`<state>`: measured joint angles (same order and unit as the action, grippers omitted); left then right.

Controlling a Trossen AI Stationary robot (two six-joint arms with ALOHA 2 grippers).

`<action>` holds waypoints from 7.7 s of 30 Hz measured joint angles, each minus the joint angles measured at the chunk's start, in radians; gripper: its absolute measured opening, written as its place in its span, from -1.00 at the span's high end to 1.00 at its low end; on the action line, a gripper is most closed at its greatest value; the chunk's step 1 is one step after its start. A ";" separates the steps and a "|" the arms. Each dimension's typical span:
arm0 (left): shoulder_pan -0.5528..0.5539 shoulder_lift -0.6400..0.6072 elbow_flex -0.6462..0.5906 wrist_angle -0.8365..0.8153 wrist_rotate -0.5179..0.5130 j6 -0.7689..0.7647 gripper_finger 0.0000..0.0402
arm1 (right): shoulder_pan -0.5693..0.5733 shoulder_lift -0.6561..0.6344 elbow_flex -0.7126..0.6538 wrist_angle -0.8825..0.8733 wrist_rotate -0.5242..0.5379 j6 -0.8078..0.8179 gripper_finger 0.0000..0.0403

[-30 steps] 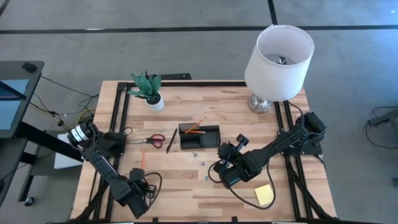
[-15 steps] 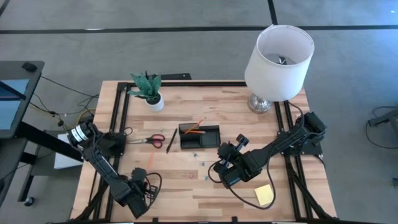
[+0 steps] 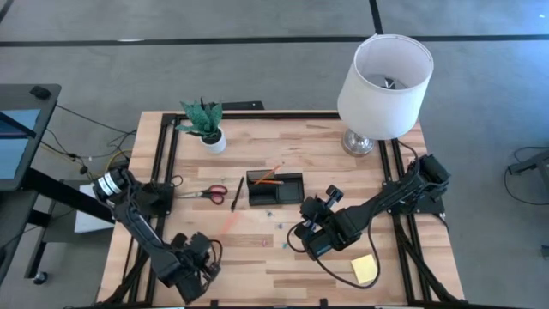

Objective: Pick and place office supplies into organizer
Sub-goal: Put the orange pencil into the black desk organizer, then put the left black pen into the black desk organizer

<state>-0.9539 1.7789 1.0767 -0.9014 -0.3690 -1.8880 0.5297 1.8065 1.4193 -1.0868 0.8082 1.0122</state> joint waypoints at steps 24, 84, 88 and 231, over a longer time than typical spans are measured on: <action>0.313 -0.099 0.616 -0.668 -0.059 0.717 1.00 | 0.040 0.000 0.000 0.000 -0.023 0.000 1.00; 1.371 -0.038 0.607 -0.667 1.091 1.206 0.92 | 0.138 0.000 0.000 0.049 -0.026 0.061 1.00; 1.364 0.022 0.607 -0.669 1.107 1.238 0.81 | 0.150 0.000 0.000 0.049 -0.029 0.061 1.00; 0.321 0.044 -0.248 0.209 -0.363 0.392 0.91 | 0.142 0.000 0.000 0.131 -0.022 0.131 1.00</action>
<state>-0.6331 1.8230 0.8290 -0.6929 -0.7322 -1.4956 0.6712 1.8061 1.4197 -0.9554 0.7860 1.1431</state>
